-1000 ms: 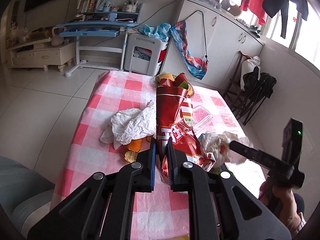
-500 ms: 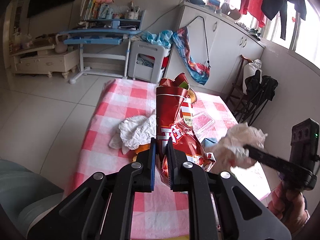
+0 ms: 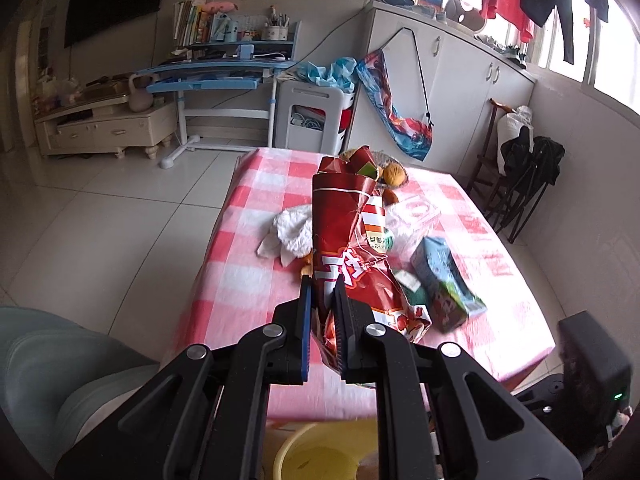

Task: Collect trash
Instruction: 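Drop the white paper into the yellow basin with the right tool while the left carries the bag, then open the left tool over the yellow basin to drop the chip bag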

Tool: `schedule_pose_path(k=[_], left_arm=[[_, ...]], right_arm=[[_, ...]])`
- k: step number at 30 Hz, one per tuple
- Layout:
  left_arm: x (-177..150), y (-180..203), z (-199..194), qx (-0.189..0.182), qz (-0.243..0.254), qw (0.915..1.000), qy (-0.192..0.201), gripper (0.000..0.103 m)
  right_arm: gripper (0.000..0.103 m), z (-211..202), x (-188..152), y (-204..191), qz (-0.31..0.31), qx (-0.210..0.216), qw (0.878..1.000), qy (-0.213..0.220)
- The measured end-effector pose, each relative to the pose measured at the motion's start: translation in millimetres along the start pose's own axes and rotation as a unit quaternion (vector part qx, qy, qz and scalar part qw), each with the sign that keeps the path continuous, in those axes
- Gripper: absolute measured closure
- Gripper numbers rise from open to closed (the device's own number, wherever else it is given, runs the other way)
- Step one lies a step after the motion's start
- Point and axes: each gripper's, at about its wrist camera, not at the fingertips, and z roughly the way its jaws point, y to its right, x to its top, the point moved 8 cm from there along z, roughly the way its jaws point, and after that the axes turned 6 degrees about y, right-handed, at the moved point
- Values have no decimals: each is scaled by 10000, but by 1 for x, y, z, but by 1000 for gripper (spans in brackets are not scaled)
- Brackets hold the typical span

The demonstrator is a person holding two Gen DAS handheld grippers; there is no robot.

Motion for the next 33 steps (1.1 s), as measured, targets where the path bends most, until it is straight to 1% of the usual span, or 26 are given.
schedule_pose_path(k=[1, 2, 3, 6, 9, 11, 13, 15, 19, 22, 23, 24, 26, 27, 28, 30, 33], left_arm=[[-4, 1, -4, 6, 41, 10000, -36, 93], [-8, 2, -6, 9, 70, 10000, -59, 93], [-13, 3, -9, 10, 106, 9999, -92, 93], [-28, 8, -17, -8, 233, 9994, -249, 93], [-43, 15, -23, -22, 342, 9986, -408, 93], [-56, 20, -29, -49, 413, 9976, -556, 93], [-70, 23, -34, -69, 484, 9962, -715, 93], [-83, 26, -37, -95, 542, 9947, -868, 93], [-116, 37, -47, -193, 874, 9875, -1297, 93], [-138, 46, -52, -288, 1149, 9789, -1664, 91], [-141, 47, -54, -270, 1215, 9777, -1689, 89], [-142, 50, -55, -235, 1298, 9768, -1688, 84], [-138, 50, -57, -62, 1427, 9770, -1586, 69], [-130, 51, -58, 53, 1454, 9779, -1504, 57], [-125, 51, -57, 118, 1457, 9789, -1425, 50], [-115, 49, -57, 226, 1459, 9806, -1293, 45], [-97, 47, -52, 377, 1415, 9835, -1065, 39]], right_arm=[[70, 1, -3, 0, 8, -49, 10000, -45], [47, 1, -5, 0, 7, -126, 9999, -26], [42, -2, -4, 1, -12, -219, 9997, 59], [42, -16, 1, 3, 94, -284, 9989, 361], [41, -30, 6, 14, 295, -526, 9957, 698], [37, -41, 11, 24, 389, -738, 9920, 949], [37, -53, 20, 38, 477, -877, 9879, 1187], [37, -64, 23, 44, 549, -1018, 9831, 1422], [36, -82, 29, 53, 692, -1145, 9753, 1760], [36, -85, 33, 56, 779, -1200, 9720, 1863], [36, -88, 33, 56, 794, -1222, 9711, 1889], [35, -87, 34, 56, 798, -1242, 9704, 1910], [35, -92, 33, 56, 795, -1285, 9689, 1961], [34, -97, 32, 55, 797, -1317, 9678, 1991], [33, -99, 31, 54, 806, -1353, 9665, 2026], [33, -100, 31, 57, 852, -1418, 9636, 2102], [33, -106, 34, 64, 973, -1565, 9558, 2290]])
